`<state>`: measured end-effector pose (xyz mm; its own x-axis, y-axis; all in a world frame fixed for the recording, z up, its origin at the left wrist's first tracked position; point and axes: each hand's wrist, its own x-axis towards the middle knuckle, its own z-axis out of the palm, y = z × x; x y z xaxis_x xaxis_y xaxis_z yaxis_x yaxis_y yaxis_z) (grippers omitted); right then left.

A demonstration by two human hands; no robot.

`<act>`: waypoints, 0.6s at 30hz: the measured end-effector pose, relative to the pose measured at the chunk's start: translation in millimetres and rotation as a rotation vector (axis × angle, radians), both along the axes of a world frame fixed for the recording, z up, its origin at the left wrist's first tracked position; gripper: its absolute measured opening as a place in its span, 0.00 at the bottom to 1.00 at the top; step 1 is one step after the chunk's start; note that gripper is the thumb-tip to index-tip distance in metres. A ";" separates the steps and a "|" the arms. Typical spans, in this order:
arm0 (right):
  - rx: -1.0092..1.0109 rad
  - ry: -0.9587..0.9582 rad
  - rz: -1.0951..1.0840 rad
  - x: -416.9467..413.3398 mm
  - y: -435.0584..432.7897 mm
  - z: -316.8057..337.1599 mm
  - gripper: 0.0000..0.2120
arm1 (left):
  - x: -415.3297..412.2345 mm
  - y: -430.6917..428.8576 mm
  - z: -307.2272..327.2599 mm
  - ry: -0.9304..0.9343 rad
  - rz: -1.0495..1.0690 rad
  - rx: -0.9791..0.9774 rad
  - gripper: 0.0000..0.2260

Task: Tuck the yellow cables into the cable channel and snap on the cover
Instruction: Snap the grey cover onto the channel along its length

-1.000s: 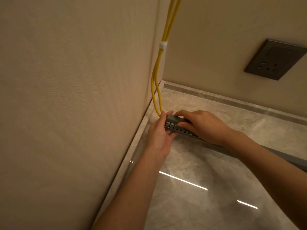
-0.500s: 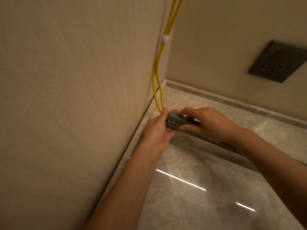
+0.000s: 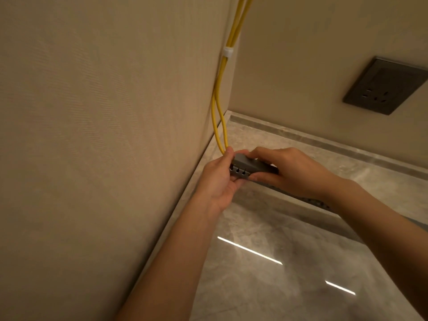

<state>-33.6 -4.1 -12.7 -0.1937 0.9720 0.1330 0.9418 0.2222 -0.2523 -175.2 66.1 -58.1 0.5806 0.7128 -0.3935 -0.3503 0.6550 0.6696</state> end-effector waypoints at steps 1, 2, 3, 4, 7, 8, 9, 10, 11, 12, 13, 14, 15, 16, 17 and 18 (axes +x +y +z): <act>0.010 -0.023 0.003 -0.4 -0.9 -0.3 0.18 | 1.0 0.4 2.0 0.006 0.008 -0.011 0.17; 0.029 -0.057 0.005 -0.8 -2.3 -1.1 0.19 | 2.3 1.1 3.5 0.013 0.014 -0.018 0.17; 0.055 -0.083 0.003 -1.2 -3.6 -2.2 0.20 | 3.1 2.1 4.4 0.021 0.016 -0.018 0.17; 0.077 -0.085 -0.008 -1.5 -5.4 -2.5 0.21 | 3.8 2.6 5.4 0.025 0.016 -0.013 0.17; 0.077 -0.010 -0.059 -1.5 -6.7 -1.8 0.20 | 3.4 2.2 6.8 0.010 0.003 -0.017 0.17; 0.059 0.017 -0.067 -1.4 -6.1 -1.9 0.20 | 2.6 1.4 7.3 0.001 -0.005 -0.029 0.15; 0.038 0.049 -0.075 -1.3 -5.9 -2.2 0.19 | 2.0 0.1 7.8 -0.005 -0.012 -0.037 0.14; 0.017 0.077 -0.081 -1.4 -5.5 -2.6 0.18 | 1.9 -0.8 7.5 -0.003 -0.015 -0.038 0.13; 0.002 0.088 -0.087 -2.1 -5.4 -3.3 0.18 | 1.9 -1.9 7.1 0.010 -0.013 -0.029 0.11; 0.000 0.074 -0.091 -3.4 -6.2 -4.4 0.18 | 2.5 -3.2 6.9 0.032 -0.007 -0.017 0.09; 0.015 0.033 -0.094 -5.3 -7.1 -5.9 0.19 | 2.9 -4.2 6.8 0.054 0.005 -0.011 0.07; 0.049 -0.025 -0.099 -7.2 -8.8 -7.5 0.19 | 3.9 -5.1 7.5 0.073 0.020 -0.011 0.05; 0.092 -0.086 -0.108 -8.9 -10.6 -9.4 0.20 | 4.6 -5.8 8.2 0.087 0.036 -0.015 0.05; 0.141 -0.138 -0.125 -10.3 -13.2 -11.3 0.20 | 5.4 -6.2 8.8 0.098 0.049 -0.016 0.05; 0.194 -0.172 -0.157 -11.2 -16.1 -13.4 0.20 | 6.1 -6.0 8.9 0.108 0.060 -0.015 0.06; 0.248 -0.187 -0.202 -11.7 -19.8 -15.0 0.20 | 6.9 -5.9 8.7 0.115 0.066 -0.013 0.07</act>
